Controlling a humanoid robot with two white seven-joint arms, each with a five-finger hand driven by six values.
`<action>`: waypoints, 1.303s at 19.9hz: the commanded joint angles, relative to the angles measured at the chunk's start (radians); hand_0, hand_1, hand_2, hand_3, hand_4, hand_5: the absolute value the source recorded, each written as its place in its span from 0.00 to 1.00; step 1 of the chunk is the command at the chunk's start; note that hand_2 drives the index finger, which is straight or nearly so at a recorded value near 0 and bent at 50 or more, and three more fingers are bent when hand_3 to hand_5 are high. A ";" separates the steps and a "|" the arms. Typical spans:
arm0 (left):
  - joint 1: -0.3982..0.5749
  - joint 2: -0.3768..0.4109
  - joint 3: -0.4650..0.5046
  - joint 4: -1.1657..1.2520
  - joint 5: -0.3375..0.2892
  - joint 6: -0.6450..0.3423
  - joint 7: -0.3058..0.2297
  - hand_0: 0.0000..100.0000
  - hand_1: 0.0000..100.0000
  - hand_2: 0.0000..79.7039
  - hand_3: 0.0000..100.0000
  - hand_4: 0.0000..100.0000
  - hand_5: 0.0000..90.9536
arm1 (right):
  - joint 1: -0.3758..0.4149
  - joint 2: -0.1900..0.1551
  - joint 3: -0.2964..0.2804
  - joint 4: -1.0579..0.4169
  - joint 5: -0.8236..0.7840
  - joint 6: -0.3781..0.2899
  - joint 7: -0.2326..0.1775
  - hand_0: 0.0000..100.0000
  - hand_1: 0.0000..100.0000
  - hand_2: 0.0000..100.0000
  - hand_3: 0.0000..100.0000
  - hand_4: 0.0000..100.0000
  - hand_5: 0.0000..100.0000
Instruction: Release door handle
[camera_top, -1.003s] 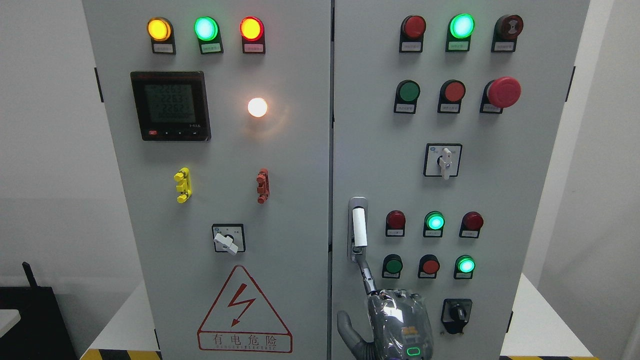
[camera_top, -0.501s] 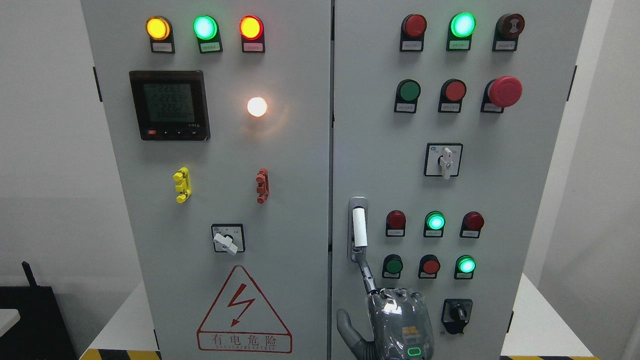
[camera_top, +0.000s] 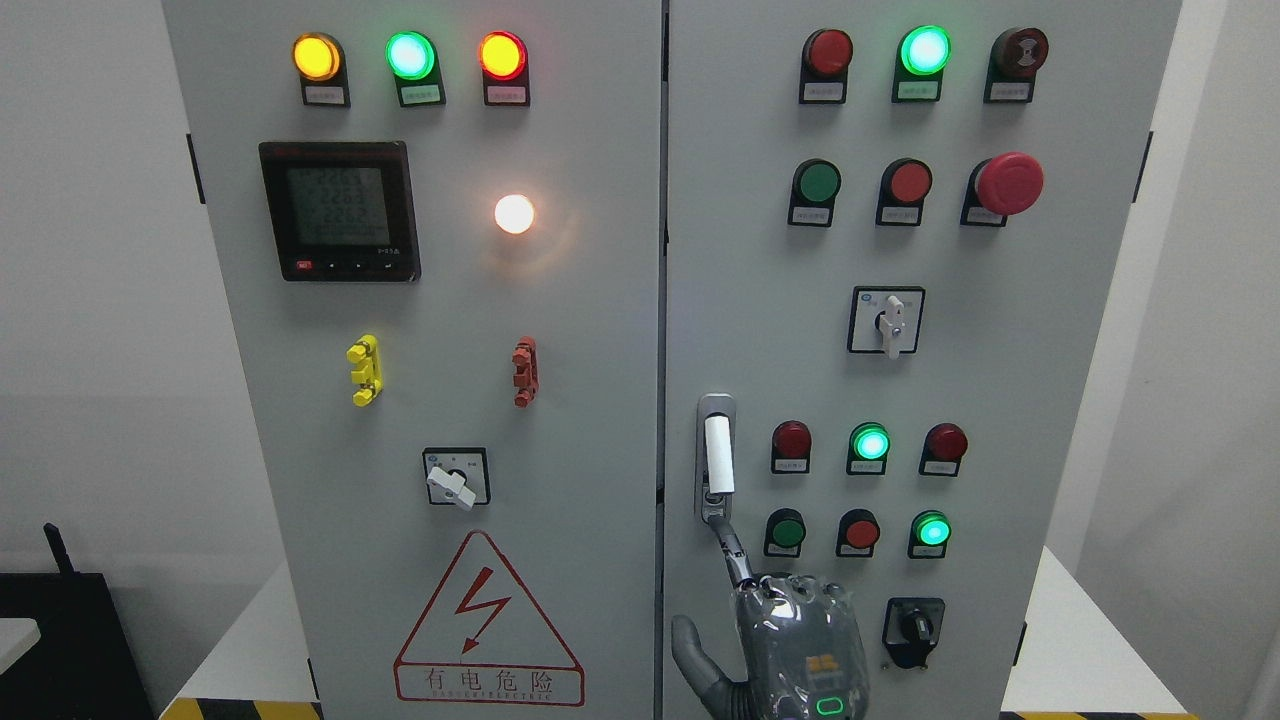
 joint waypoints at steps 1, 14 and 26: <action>0.000 0.000 0.000 -0.009 -0.028 -0.001 0.001 0.12 0.39 0.00 0.00 0.00 0.00 | 0.003 0.005 -0.019 -0.004 -0.020 -0.029 -0.047 0.45 0.38 0.61 1.00 0.91 0.97; 0.000 0.000 0.000 -0.009 -0.028 -0.001 0.001 0.12 0.39 0.00 0.00 0.00 0.00 | -0.002 0.015 -0.031 -0.005 -0.054 -0.027 -0.069 0.40 0.35 0.99 1.00 0.92 0.96; 0.000 0.000 0.000 -0.009 -0.028 -0.001 0.001 0.12 0.39 0.00 0.00 0.00 0.00 | -0.117 0.016 -0.039 0.005 -0.051 -0.018 -0.037 0.30 0.35 1.00 1.00 1.00 0.97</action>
